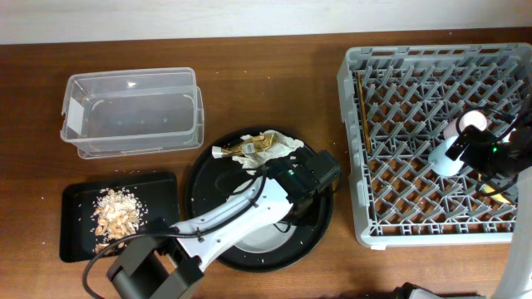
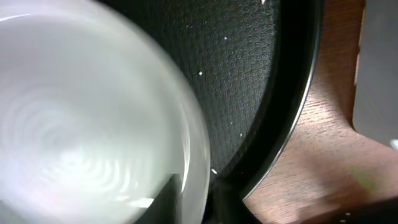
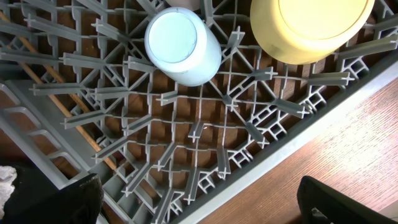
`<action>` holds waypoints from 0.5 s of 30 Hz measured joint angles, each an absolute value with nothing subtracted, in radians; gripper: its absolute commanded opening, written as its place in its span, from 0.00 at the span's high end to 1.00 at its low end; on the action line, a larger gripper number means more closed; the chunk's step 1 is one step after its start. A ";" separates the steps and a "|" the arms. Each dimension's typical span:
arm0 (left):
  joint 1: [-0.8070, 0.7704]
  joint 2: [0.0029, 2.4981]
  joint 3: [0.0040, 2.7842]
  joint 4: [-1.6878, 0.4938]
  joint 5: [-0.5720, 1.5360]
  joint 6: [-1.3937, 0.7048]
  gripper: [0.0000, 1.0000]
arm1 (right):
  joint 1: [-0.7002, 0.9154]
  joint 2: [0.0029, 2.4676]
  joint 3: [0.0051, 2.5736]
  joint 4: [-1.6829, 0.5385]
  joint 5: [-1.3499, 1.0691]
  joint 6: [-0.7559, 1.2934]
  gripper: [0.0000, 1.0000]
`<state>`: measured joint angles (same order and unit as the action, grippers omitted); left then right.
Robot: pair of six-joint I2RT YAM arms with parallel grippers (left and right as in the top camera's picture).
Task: Sort waste into correct bins and load items into the dishwasher rack
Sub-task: 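Carry the emptied plate back and set it on the round black tray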
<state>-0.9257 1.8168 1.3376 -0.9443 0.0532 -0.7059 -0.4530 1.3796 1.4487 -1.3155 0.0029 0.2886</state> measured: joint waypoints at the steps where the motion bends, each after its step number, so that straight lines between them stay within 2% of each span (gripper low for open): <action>1: -0.926 1.818 1.338 -0.944 0.052 -0.706 0.46 | -0.453 1.380 1.449 -1.315 0.002 0.289 0.02; 15: -0.926 1.816 1.367 -0.970 0.052 -0.715 0.42 | -0.453 1.380 1.449 -1.315 0.003 0.288 0.02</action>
